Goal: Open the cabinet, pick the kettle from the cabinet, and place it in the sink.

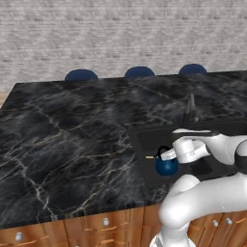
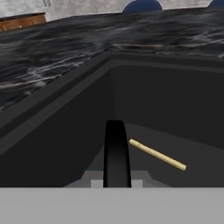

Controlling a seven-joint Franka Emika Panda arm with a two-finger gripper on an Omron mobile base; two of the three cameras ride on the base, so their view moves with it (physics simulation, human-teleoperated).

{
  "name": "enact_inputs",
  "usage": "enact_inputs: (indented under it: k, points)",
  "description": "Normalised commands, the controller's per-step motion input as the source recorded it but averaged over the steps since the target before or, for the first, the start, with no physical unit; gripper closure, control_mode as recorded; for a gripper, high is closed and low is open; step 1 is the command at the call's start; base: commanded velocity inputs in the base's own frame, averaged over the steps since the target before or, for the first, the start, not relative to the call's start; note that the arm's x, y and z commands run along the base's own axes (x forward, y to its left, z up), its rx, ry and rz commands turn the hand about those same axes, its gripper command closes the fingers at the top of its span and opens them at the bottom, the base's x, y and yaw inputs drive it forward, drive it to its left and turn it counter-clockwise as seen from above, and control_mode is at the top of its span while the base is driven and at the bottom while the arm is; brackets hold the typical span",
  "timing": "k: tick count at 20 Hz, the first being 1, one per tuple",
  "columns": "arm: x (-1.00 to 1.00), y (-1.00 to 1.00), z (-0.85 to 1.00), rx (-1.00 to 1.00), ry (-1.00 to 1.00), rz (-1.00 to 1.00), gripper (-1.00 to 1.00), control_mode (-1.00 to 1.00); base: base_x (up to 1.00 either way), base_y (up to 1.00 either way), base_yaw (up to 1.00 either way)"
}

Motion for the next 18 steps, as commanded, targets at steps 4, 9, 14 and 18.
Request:
enact_inputs:
  k: [4,9,14,18]
  points:
    - [0.29,0.00,-0.11,0.01,0.00,0.05,1.00,-1.00,0.00,0.00,0.00]
    - [0.31,0.00,-0.14,0.05,0.00,0.05,1.00,-1.00,0.00,0.00,0.00]
    - [0.27,0.00,-0.20,0.03,0.00,0.05,1.00,-1.00,0.00,0.00,0.00]
    - [0.20,0.00,-0.27,0.00,0.00,0.05,1.00,-1.00,0.00,0.00,0.00]
